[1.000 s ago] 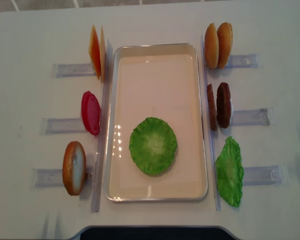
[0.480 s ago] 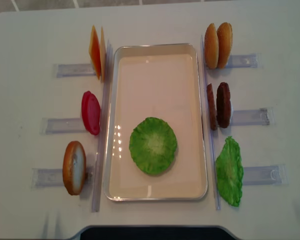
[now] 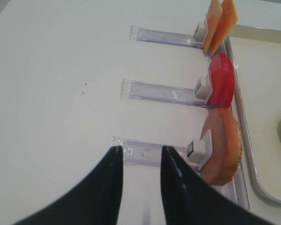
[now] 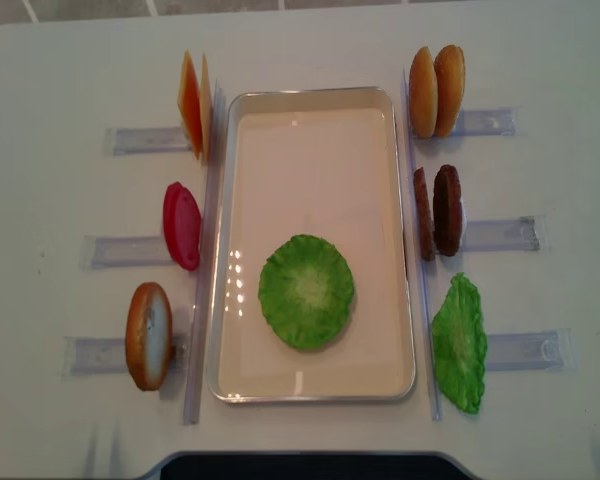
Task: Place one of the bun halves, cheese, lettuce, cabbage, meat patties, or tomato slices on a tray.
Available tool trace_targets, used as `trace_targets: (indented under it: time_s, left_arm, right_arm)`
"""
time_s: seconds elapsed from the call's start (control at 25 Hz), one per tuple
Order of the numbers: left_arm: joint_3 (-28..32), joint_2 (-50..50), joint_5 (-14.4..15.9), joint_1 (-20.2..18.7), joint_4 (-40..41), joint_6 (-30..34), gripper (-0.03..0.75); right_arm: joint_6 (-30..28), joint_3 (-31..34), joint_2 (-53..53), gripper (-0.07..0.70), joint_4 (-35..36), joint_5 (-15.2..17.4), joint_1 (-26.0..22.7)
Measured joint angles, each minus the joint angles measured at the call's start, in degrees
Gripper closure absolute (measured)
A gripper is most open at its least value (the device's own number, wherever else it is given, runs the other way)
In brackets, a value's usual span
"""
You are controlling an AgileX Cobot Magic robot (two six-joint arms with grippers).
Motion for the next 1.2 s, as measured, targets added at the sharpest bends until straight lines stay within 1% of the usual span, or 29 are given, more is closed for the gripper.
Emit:
trace_targets:
  time_s: [0.36,0.56,1.2]
  left_arm:
    - [0.0,0.0,0.0,0.0,0.0,0.0,0.496]
    - [0.0,0.0,0.0,0.0,0.0,0.0,0.496]
    - [0.0,0.0,0.0,0.0,0.0,0.0,0.496]
  right_arm:
    - [0.0,0.0,-11.5,0.073,0.0,-0.2,0.0]
    - [0.1,0.0,-15.7,0.073,0.0,-0.2,0.0]
    - [0.2,0.1,-16.5,0.073,0.0,-0.2,0.0]
